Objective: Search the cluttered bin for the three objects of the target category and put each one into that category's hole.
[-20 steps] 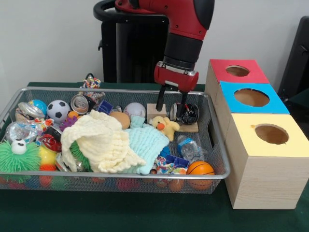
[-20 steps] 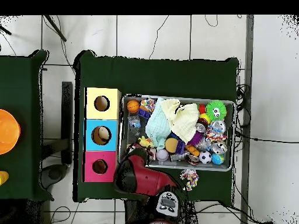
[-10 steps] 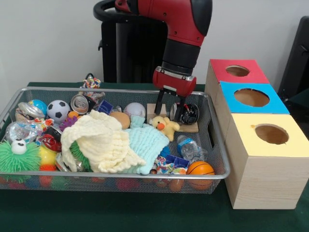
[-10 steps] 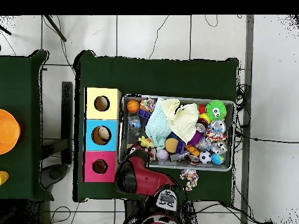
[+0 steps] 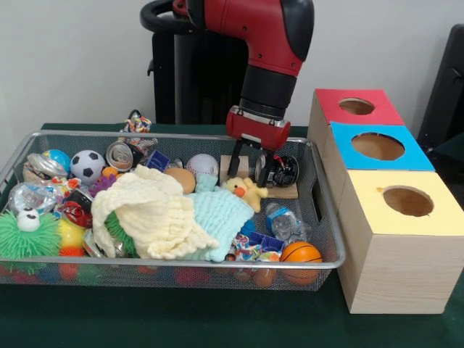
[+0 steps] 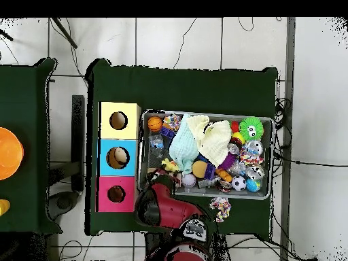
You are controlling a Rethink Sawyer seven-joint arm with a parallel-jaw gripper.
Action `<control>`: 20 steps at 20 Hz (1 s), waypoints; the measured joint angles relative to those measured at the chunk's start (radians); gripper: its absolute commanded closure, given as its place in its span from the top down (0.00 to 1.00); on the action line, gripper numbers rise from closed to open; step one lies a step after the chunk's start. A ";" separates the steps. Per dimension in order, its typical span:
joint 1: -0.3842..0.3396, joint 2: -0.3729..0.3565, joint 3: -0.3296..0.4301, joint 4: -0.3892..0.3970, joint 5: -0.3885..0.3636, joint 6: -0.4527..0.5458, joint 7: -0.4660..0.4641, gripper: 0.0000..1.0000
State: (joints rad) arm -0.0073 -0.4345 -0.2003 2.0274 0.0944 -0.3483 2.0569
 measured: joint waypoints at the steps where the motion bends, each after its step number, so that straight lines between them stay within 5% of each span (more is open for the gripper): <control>1: 0.000 0.002 0.000 0.000 0.000 -0.005 0.000 1.00; 20: -0.065 0.025 0.037 0.000 -0.010 -0.053 0.000 1.00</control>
State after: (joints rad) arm -0.0728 -0.4096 -0.1638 2.0270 0.0847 -0.4013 2.0569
